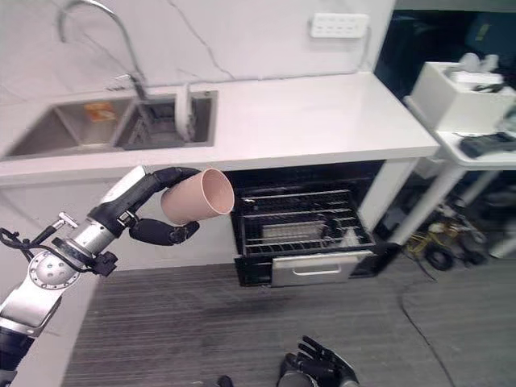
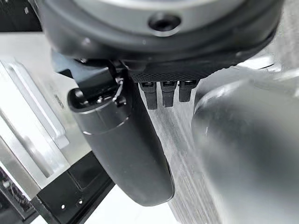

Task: Place the dishes in the dishwasher.

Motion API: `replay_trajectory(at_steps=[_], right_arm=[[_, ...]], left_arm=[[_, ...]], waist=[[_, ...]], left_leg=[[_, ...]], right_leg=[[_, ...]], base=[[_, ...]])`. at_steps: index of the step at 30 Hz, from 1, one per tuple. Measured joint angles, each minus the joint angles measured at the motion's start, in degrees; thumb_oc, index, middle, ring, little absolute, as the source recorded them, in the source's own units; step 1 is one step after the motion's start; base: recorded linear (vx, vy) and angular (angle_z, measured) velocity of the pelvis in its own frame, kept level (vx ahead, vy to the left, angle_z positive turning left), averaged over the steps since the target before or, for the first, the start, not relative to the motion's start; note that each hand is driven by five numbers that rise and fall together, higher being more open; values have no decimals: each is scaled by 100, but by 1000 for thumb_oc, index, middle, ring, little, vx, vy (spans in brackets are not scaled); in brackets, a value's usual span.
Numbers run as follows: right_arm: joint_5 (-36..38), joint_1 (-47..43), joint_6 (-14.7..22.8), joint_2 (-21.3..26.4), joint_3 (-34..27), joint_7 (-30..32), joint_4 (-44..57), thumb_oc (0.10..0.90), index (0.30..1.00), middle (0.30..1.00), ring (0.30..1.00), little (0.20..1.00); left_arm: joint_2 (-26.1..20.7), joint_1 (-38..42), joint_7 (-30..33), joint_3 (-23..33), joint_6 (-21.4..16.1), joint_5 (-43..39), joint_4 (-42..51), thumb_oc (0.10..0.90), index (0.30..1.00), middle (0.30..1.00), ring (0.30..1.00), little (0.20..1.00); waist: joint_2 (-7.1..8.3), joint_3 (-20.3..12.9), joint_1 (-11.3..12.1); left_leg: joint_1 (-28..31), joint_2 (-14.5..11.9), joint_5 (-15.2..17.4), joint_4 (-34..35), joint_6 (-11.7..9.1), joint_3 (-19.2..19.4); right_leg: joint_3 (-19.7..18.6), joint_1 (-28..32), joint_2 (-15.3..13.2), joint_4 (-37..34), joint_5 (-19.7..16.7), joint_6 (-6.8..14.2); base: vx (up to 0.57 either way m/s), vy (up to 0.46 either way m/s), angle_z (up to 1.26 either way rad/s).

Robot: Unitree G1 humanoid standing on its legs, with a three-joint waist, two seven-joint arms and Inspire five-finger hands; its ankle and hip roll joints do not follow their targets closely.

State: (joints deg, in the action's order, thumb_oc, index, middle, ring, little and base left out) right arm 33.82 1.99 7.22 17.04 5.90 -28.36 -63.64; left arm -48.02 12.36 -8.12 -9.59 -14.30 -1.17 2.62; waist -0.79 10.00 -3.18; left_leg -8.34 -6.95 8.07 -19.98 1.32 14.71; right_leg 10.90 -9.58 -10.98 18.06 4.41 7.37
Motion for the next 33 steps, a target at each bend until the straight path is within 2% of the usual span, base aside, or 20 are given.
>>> replay_trajectory(at_steps=[2,4,6,8,9,10,11,12,14,15,16,18,19,20,21,22,23,24,28,33], right_arm=[[-3,29,41,-36,-12,56,-4,800,900,900,900,900],[-370,-55,206,-29,-128,234,5,800,900,900,900,900],[-894,-210,400,29,-115,360,-1,800,900,900,900,900],[-1332,-342,362,77,19,447,69,800,900,900,900,900],[-1369,-361,361,89,88,450,110,800,900,900,900,900],[-1365,-201,363,303,72,445,350,800,900,900,900,900],[-1363,-111,356,370,40,450,397,800,900,900,900,900],[-1296,78,375,330,-176,520,548,800,900,900,900,900],[-1205,5,330,351,-233,726,439,800,900,900,900,900],[-1131,13,306,386,-228,779,425,800,900,900,900,900],[-1057,8,299,368,-228,812,429,800,900,900,900,900],[-1013,-118,289,359,-229,862,224,800,900,900,900,900],[-1023,-295,241,204,-124,885,9,800,900,900,900,900],[-1094,-378,226,101,127,854,-66,800,900,900,900,900],[-1128,-436,234,93,151,835,-97,800,900,900,900,900],[-1136,-432,245,100,186,784,-176,800,900,900,900,900],[-1167,-196,248,98,274,775,-76,800,900,900,900,900],[-1113,-134,286,60,223,817,-53,800,900,900,900,900],[-1120,-196,310,133,243,840,-77,800,900,900,900,900],[-1127,-224,353,182,237,865,-178,800,900,900,900,900]], left_arm=[[1,-8,59,-111,98,196,1,400,300,300,300,300],[13,-8,426,-343,244,238,10,400,300,300,300,300],[13,-21,611,-372,292,268,12,400,300,300,300,300],[19,-466,867,-51,295,436,171,400,300,300,300,300],[54,-672,980,37,312,471,192,400,300,300,300,300],[327,-787,978,12,314,618,250,400,300,300,300,300],[446,-713,977,-20,312,631,283,400,300,300,300,300],[634,-460,950,-228,309,664,335,400,300,300,300,300],[709,-344,778,-383,292,670,423,400,300,300,300,300],[706,-269,662,-445,292,669,439,400,300,300,300,300],[648,-149,620,-429,295,650,524,400,300,300,300,300],[642,-62,622,-338,295,594,584,400,300,300,300,300],[608,-97,622,-165,307,594,586,400,300,300,300,300],[614,-149,629,-34,330,590,573,400,300,300,300,300],[642,-185,625,-24,331,589,562,400,300,300,300,300],[669,-240,618,31,306,586,558,400,300,300,300,300],[761,-237,634,110,288,586,456,400,300,300,300,300],[734,-248,613,99,275,587,453,400,300,300,300,300],[681,-226,608,106,224,586,449,400,300,300,300,300],[746,-253,611,106,104,600,224,400,300,300,300,300]], waist=[[126,45,22],[154,157,101],[46,457,168],[-23,580,251],[-116,629,288],[-370,651,168],[-293,670,73],[-125,736,-35],[25,792,4],[21,783,-27],[-35,774,-100],[-114,762,-18],[-185,736,129],[-268,737,234],[-343,733,238],[-443,705,302],[-492,633,243],[-538,515,181],[-312,409,333],[-302,405,494]], left_leg=[[-88,-35,-31,-79,-71,-15],[-371,-66,19,-424,-259,-126],[-394,-382,48,-691,-480,-234],[-249,-952,-159,-536,-817,-82],[-87,-1215,-352,-315,-953,-88],[97,-1704,-1288,552,-1037,-310],[83,-1677,-1754,791,-939,-213],[-105,-1599,-2432,1093,-772,258],[-146,-1334,-1854,767,-807,766],[-117,-1206,-1608,618,-864,1020],[10,-853,-1352,565,-902,1069],[58,-173,-812,584,-837,596],[-75,144,-579,525,-773,144],[-342,379,-634,620,-627,-422],[-410,362,-647,677,-607,-571],[-463,275,-651,682,-603,-900],[-652,-142,-704,394,-656,-711],[-747,-190,-750,396,-623,-639],[-465,-28,-776,653,-606,-518],[-31,-6,-753,703,-619,-567]], right_leg=[[-287,136,-362,-59,15,55],[-712,136,-1026,217,51,413],[-777,413,-1097,25,65,463],[119,423,-968,270,324,201],[355,428,-827,348,291,176],[687,340,-152,821,540,-37],[728,171,-143,1102,756,-240],[903,97,-270,1291,980,-329],[1051,65,-252,1124,924,-634],[1159,132,-146,895,804,-625],[1245,208,100,591,688,-794],[1101,220,357,200,457,-949],[769,345,766,-298,103,-1225],[708,509,1037,-708,68,-518],[750,501,1067,-540,168,-368],[760,393,1056,-20,380,-620],[733,447,1172,229,691,-1336],[806,426,1172,225,707,-1331],[830,480,1140,-109,453,-1309],[857,571,1133,-201,400,-1305]], base=[[-93,-596,-8],[-31,-822,2],[57,-824,-8],[68,-629,-47],[-10,-875,-35],[-28,-821,26],[-97,-761,109],[-67,-305,119],[-46,-215,55],[37,-159,18],[58,-124,17],[16,-59,-51],[55,-45,-153],[87,-33,-139],[55,-27,-103],[8,51,-49],[18,67,-24],[23,78,5],[41,90,21],[50,106,10]])
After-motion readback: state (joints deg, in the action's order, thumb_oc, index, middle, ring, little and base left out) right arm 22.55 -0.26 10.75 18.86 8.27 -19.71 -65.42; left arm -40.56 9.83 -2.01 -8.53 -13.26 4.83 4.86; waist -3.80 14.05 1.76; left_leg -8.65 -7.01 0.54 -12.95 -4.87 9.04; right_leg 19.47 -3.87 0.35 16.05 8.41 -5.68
